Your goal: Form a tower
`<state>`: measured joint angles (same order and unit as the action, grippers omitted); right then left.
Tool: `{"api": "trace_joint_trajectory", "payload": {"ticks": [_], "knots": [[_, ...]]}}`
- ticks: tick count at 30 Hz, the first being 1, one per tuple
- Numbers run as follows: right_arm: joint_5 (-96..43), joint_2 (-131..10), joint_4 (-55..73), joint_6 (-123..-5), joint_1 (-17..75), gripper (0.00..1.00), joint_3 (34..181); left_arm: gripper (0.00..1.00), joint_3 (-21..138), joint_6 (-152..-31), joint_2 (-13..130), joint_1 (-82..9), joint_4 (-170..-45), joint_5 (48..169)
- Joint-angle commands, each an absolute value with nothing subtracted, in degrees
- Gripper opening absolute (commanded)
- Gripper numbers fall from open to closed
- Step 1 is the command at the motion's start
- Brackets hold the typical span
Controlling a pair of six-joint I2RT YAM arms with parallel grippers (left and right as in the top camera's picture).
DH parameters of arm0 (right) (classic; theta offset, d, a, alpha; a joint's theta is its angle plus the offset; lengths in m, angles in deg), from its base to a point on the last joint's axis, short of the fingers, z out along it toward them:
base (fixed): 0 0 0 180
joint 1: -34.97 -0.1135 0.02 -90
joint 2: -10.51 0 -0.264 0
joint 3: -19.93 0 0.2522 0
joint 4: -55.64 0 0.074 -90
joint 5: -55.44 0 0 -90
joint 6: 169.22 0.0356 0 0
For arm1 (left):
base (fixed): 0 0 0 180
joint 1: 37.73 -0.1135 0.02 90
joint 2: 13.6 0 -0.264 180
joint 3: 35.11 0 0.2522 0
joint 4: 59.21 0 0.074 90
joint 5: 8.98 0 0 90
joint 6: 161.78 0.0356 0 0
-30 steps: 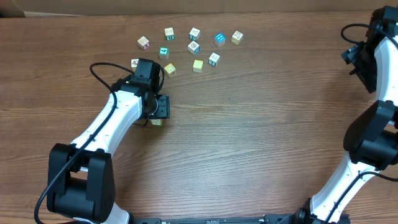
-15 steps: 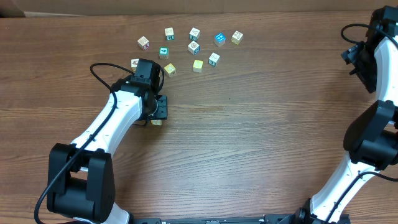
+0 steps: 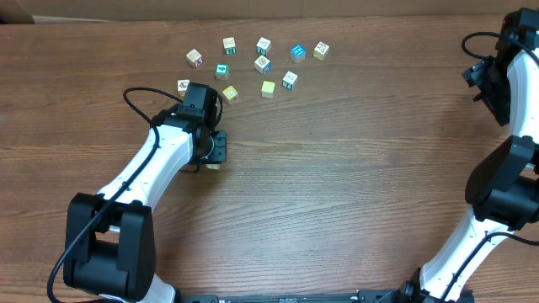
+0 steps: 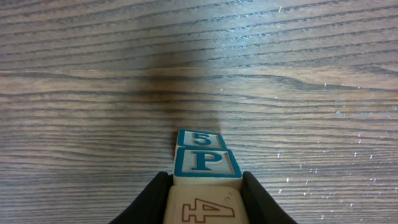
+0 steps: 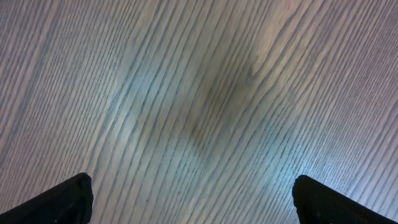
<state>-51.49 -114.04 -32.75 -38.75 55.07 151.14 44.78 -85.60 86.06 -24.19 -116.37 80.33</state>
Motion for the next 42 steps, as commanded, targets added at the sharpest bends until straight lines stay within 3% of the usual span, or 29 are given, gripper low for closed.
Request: {"api": "trace_joint_trajectory", "payload": {"ticks": [1, 4, 12, 14, 19, 22, 23, 25, 27, 35, 42], "knots": [[-52.1, -111.2, -32.7, -38.8, 55.0, 1.0, 152.6, 0.21, 44.3, -84.4, 86.4, -23.8, -116.1, 80.3], [-52.1, -111.2, -32.7, -38.8, 55.0, 1.0, 152.6, 0.17, 44.3, -83.7, 86.4, -23.8, -116.2, 79.3], [-52.1, -111.2, -32.7, -38.8, 55.0, 1.0, 152.6, 0.24, 44.3, -83.3, 86.4, -23.8, -116.2, 78.9], [-52.1, -111.2, -32.7, -38.8, 55.0, 1.0, 152.6, 0.28, 44.3, -83.3, 86.4, -23.8, -116.2, 78.9], [-52.1, -111.2, -32.7, -38.8, 55.0, 1.0, 152.6, 0.5, 44.3, -83.4, 86.4, -23.8, -116.2, 79.0], [-52.1, -111.2, -32.7, -38.8, 55.0, 1.0, 152.6, 0.56, 44.3, -83.4, 86.4, -23.8, -116.2, 79.0], [-52.1, -111.2, -32.7, -38.8, 55.0, 1.0, 152.6, 0.56, 44.3, -83.4, 86.4, -23.8, -116.2, 79.0], [-52.1, -111.2, -32.7, -38.8, 55.0, 1.0, 152.6, 0.38, 44.3, -83.3, 86.4, -23.8, -116.2, 79.0], [-52.1, -111.2, -32.7, -38.8, 55.0, 1.0, 152.6, 0.31, 44.3, -83.3, 86.4, -23.8, -116.2, 79.0], [-52.1, -111.2, -32.7, -38.8, 55.0, 1.0, 152.6, 0.31, 44.4, -80.5, 86.4, -23.8, -116.2, 78.9], [-52.1, -111.2, -32.7, -38.8, 55.0, 1.0, 152.6, 0.24, 44.5, -80.5, 86.4, -23.8, -116.2, 78.9]]}}
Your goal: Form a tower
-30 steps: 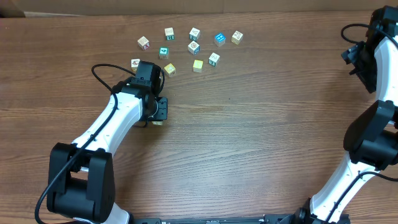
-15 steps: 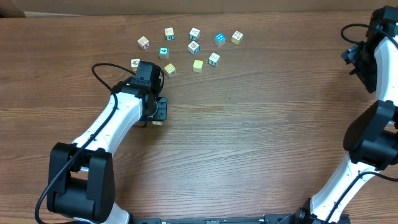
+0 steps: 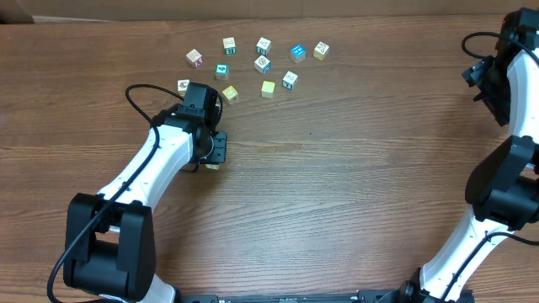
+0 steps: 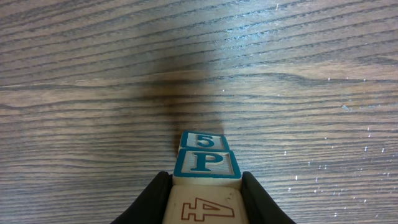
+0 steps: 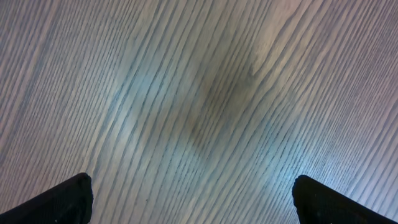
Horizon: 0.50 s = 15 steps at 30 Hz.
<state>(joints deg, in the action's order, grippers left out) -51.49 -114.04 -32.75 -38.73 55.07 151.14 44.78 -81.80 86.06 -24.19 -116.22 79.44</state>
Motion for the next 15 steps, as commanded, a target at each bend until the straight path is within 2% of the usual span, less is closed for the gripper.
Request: {"api": "trace_joint_trajectory", "payload": {"ticks": [1, 6, 8, 11, 13, 15], "knots": [[-52.1, -111.2, -32.7, -38.8, 55.0, 1.0, 152.6, 0.24, 44.5, -80.5, 86.4, -23.8, -116.2, 78.9], [-52.1, -111.2, -32.7, -38.8, 55.0, 1.0, 152.6, 0.35, 44.5, -80.5, 86.4, -23.8, -116.2, 78.9], [-52.1, -111.2, -32.7, -38.8, 55.0, 1.0, 152.6, 0.52, 44.5, -80.5, 86.4, -23.8, -116.2, 78.9], [-52.1, -111.2, -32.7, -38.8, 55.0, 1.0, 152.6, 0.67, 44.5, -80.5, 86.4, -23.8, -116.2, 78.9], [-52.1, -111.2, -32.7, -38.8, 55.0, 1.0, 152.6, 0.82, 44.8, -80.5, 86.4, -23.8, -116.3, 78.8], [-52.1, -111.2, -32.7, -38.8, 55.0, 1.0, 152.6, 0.91, 46.0, -80.6, 86.3, -23.8, -117.0, 77.6]]}}
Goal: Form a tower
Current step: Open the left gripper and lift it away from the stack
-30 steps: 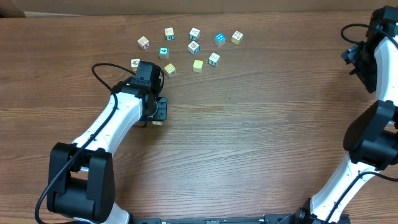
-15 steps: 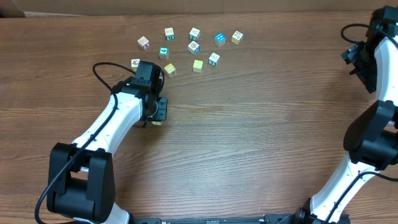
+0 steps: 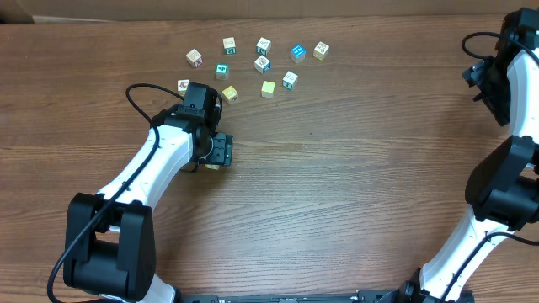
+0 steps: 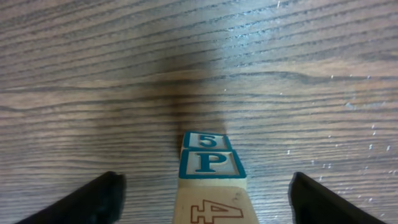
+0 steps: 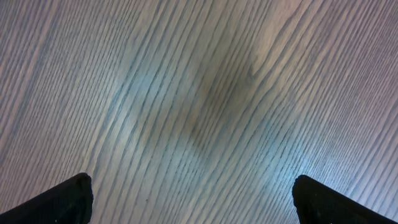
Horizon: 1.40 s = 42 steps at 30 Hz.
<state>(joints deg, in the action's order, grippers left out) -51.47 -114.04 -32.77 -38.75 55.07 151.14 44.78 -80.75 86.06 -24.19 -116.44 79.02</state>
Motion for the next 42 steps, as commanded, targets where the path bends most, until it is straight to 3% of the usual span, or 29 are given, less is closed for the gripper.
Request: {"api": "trace_joint_trajectory", "payload": {"ticks": [1, 9, 16, 24, 42], "knots": [[-52.1, -111.2, -32.7, -38.8, 55.0, 1.0, 152.6, 0.93, 47.3, -80.6, 86.2, -23.8, -117.8, 77.2], [-52.1, -111.2, -32.7, -38.8, 55.0, 1.0, 152.6, 0.99, 66.2, -81.9, 86.0, -24.5, -128.5, 77.1], [-52.1, -111.2, -32.7, -38.8, 55.0, 1.0, 152.6, 1.0, 81.4, -88.4, 86.0, -30.1, -134.5, 77.2], [-52.1, -111.2, -32.7, -38.8, 55.0, 1.0, 152.6, 1.0, 82.0, -88.3, 86.3, -35.8, -134.7, 77.2], [-52.1, -111.2, -32.7, -38.8, 55.0, 1.0, 152.6, 1.0, 82.0, -88.3, 86.3, -36.2, -134.7, 77.2]]}}
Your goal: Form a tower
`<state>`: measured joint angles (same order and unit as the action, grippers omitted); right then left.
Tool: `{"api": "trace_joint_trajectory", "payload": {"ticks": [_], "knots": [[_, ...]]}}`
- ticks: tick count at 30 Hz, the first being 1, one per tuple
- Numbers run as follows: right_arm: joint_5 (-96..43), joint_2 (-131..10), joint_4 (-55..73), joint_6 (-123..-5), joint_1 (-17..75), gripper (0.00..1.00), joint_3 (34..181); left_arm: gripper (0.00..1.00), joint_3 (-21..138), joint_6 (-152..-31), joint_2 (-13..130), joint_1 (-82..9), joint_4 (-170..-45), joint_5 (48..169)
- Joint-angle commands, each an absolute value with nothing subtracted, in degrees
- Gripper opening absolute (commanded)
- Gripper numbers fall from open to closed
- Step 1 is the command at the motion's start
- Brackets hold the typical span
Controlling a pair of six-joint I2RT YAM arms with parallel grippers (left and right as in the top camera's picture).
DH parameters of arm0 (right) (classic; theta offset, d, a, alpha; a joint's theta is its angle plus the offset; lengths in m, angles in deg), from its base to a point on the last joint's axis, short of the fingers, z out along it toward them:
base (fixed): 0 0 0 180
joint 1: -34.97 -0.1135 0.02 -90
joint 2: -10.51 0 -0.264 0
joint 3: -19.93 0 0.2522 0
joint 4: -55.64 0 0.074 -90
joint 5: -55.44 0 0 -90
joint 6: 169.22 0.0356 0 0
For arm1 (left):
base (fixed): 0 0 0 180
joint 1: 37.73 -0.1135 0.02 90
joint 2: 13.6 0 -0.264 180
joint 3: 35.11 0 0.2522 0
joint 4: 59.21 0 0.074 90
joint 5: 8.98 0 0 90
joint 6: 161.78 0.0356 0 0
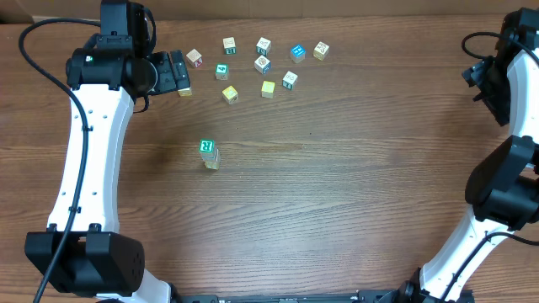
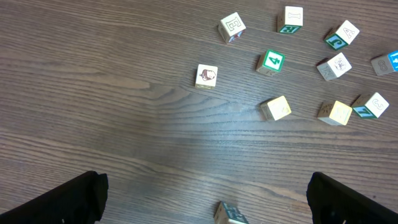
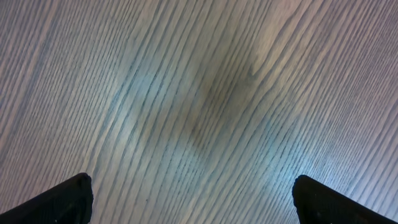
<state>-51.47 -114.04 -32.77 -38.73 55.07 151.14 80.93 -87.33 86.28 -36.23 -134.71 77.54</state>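
A small stack of blocks (image 1: 209,154) stands alone on the wood table (image 1: 337,194), topped by a green-faced block; how many blocks it holds cannot be told. Its top edge shows at the bottom of the left wrist view as the stack (image 2: 230,213). My left gripper (image 1: 183,74) is open and empty, raised at the back left over the loose blocks. It sees a picture block (image 2: 206,75) and a green 4 block (image 2: 273,61). My right gripper (image 3: 193,199) is open over bare wood at the far right.
Several loose letter blocks lie scattered along the back, among them a yellow block (image 1: 268,87), a blue block (image 1: 297,53) and a pale block (image 1: 194,57). One block (image 1: 184,89) lies partly under my left gripper. The right arm (image 1: 497,168) stands at the right edge.
My left gripper was open low around the stack's top block. Now it is high at the back left over the loose blocks. The stack stands free. The right arm has not moved.
My left gripper was shut on the top block, set on the stack, and stayed so at the second moment. Then its fingers stood apart beside the block. Now the gripper is away at the back left and the stack stands alone.
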Motion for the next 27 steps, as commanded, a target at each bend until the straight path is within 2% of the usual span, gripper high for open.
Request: {"api": "trace_joint_trajectory", "payload": {"ticks": [1, 16, 27], "knots": [[-52.1, -111.2, -32.7, -38.8, 55.0, 1.0, 152.6, 1.0, 82.0, -88.3, 86.3, -36.2, -134.7, 77.2], [-52.1, -111.2, -32.7, -38.8, 55.0, 1.0, 152.6, 1.0, 82.0, -88.3, 87.3, -37.0, -134.7, 77.2], [-52.1, -111.2, -32.7, -38.8, 55.0, 1.0, 152.6, 0.99, 81.8, -88.3, 74.0, -37.1, -134.7, 77.2]]}}
